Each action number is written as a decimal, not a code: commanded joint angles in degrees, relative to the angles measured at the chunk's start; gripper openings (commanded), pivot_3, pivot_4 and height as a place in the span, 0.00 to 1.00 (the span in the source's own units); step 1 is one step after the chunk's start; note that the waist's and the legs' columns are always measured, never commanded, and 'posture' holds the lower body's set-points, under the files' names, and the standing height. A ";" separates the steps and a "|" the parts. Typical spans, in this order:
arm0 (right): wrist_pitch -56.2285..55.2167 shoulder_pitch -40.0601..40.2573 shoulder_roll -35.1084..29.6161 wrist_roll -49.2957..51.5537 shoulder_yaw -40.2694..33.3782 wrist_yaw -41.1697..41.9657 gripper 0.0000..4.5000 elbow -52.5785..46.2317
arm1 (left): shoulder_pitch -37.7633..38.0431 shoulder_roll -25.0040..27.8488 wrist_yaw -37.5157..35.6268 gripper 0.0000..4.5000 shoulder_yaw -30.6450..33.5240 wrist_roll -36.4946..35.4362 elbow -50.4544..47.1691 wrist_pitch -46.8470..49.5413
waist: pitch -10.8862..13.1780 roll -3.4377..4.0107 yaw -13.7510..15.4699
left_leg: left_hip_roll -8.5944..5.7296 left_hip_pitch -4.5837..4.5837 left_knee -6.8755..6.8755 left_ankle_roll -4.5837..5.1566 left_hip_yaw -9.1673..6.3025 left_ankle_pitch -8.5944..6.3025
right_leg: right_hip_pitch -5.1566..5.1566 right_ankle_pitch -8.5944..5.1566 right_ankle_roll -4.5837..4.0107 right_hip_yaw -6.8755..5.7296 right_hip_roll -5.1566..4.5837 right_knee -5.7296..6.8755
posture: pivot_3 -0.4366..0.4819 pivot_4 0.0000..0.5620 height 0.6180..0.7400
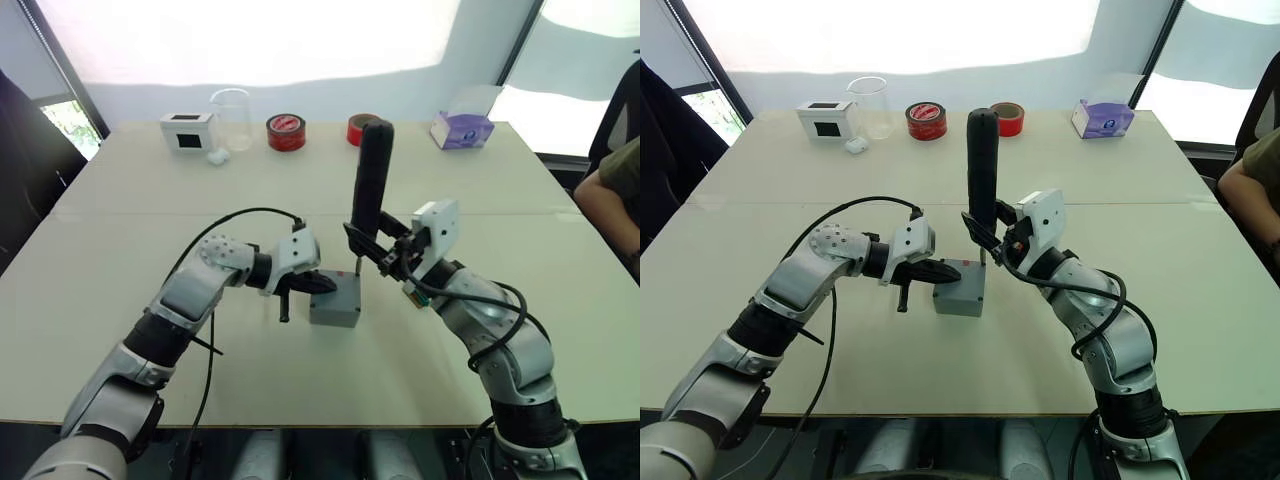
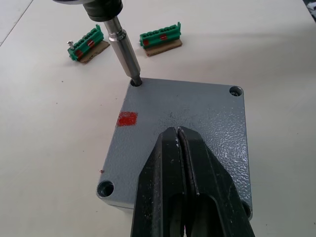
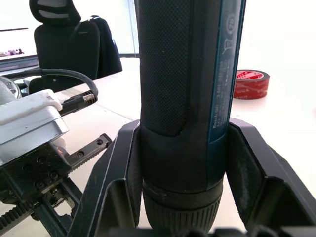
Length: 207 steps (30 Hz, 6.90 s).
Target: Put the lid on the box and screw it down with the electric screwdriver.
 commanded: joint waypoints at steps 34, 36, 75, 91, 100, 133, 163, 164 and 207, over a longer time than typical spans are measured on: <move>11.54 -16.21 -8.37 17.25 -14.03 2.53 0.39 -3.76 | 0.64 -0.63 0.30 0.00 3.50 -2.67 -0.42 4.21 | 0.26 0.39 0.15 | -0.11 -0.22 -0.58 -0.11 -0.39 0.04 | -0.03 0.04 -0.08 -0.33 -0.41 -0.74 | 0.48 0.27 1.00; 15.03 -20.53 -9.41 22.20 -17.20 0.60 0.39 -3.34 | 0.08 -1.43 1.11 0.00 5.96 -5.10 -0.73 6.17 | 0.37 0.46 0.02 | -0.11 -0.25 -0.68 -0.12 -0.40 0.05 | -0.13 0.05 -0.05 -0.33 -0.40 -0.73 | 0.48 0.27 1.00; 56.78 -21.09 -42.88 13.52 -2.25 4.88 0.76 40.53 | 1.14 5.66 1.20 0.00 7.41 -16.60 -18.49 15.23 | 1.38 0.96 0.12 | 0.04 -1.15 -0.39 -0.15 0.02 0.14 | -0.90 0.21 0.03 -0.28 -0.06 -0.75 | 0.48 0.27 1.00; 58.36 -25.19 -40.48 11.57 -11.17 7.26 0.99 33.68 | -1.28 10.91 1.84 0.00 13.45 -15.11 -10.96 13.75 | 1.39 0.93 -0.03 | 0.03 -1.19 -0.01 -0.01 -0.03 0.05 | -0.79 0.27 0.14 -0.29 -0.06 -0.69 | 0.48 0.27 1.00; 48.41 -23.08 -39.88 14.99 -12.19 15.58 0.99 15.15 | -1.71 12.51 2.92 0.00 12.05 -8.40 -0.61 7.12 | 1.38 0.93 -0.01 | 0.05 -1.19 -0.03 -0.01 0.00 0.04 | -0.83 0.27 0.14 -0.28 -0.04 -0.68 | 0.48 0.27 1.00; 32.87 -8.73 -29.50 8.88 11.42 23.97 0.99 -9.97 | -6.68 -4.10 2.86 0.00 1.58 4.72 15.94 -5.18 | 1.38 0.80 1.26 | 0.01 -1.21 0.22 0.01 -0.05 0.03 | -0.81 0.27 0.15 -0.31 -0.06 -0.52 | 0.48 0.27 1.00; 22.12 -10.47 -29.89 -1.95 15.41 32.46 0.99 -3.21 | 6.74 1.80 4.65 0.00 3.85 0.53 -3.79 4.90 | 1.37 0.80 1.28 | 0.01 -1.19 0.24 -0.01 -0.05 0.04 | -0.85 0.27 0.14 -0.28 -0.07 -0.39 | 0.48 0.27 1.00; 22.61 -10.22 -29.67 -1.76 15.18 32.23 0.99 -3.57 | 6.66 1.76 4.78 0.00 3.79 0.56 -3.64 4.75 | 1.37 0.80 1.28 | 0.01 -1.19 0.24 -0.01 -0.05 0.04 | -0.85 0.27 0.14 -0.27 -0.07 -0.39 | 0.48 0.27 1.00; 5.19 -15.68 -18.77 -6.98 -4.67 21.63 0.99 33.24 | -0.38 2.97 3.65 0.00 16.65 -15.91 -9.86 17.84 | 1.32 0.67 1.00 | -0.01 -1.14 0.21 -0.21 0.02 0.16 | -0.89 0.27 0.14 -0.21 -0.07 -0.27 | 0.48 0.27 1.00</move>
